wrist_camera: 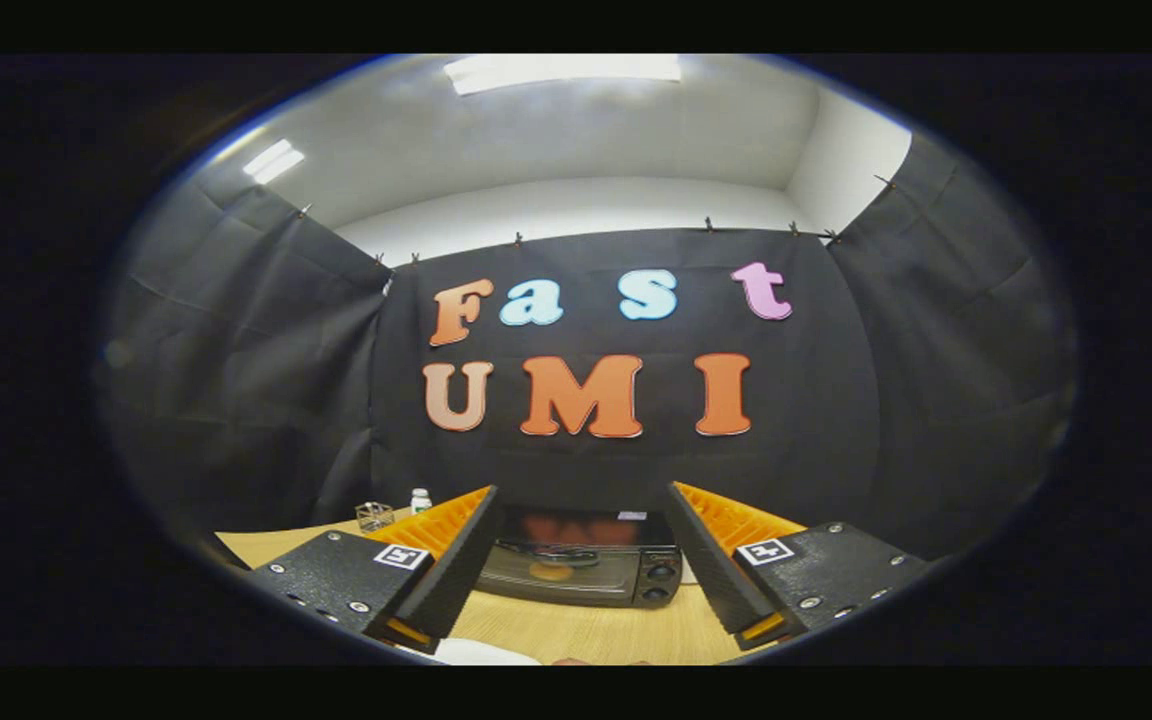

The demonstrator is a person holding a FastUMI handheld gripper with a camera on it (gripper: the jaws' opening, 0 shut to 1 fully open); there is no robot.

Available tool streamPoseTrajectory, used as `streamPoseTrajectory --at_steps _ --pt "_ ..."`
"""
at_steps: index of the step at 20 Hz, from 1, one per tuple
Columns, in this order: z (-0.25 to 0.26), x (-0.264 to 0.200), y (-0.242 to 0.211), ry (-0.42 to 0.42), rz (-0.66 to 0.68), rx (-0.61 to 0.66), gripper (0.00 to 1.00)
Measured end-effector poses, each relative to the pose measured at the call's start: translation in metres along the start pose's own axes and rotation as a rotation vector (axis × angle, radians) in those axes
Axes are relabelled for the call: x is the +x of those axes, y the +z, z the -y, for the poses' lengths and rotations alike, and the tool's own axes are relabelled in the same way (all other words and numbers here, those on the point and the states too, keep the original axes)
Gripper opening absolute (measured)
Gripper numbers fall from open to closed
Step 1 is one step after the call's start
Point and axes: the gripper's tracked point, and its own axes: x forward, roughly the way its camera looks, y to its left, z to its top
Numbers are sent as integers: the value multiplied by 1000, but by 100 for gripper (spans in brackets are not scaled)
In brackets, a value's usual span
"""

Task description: Open the toaster oven, put the food inside, and close the toaster oven door.

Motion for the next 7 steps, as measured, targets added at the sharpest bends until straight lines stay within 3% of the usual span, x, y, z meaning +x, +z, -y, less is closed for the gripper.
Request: streamPoseTrajectory --at_steps 7 --pt "-7 5 -1 21 -25 19 96"
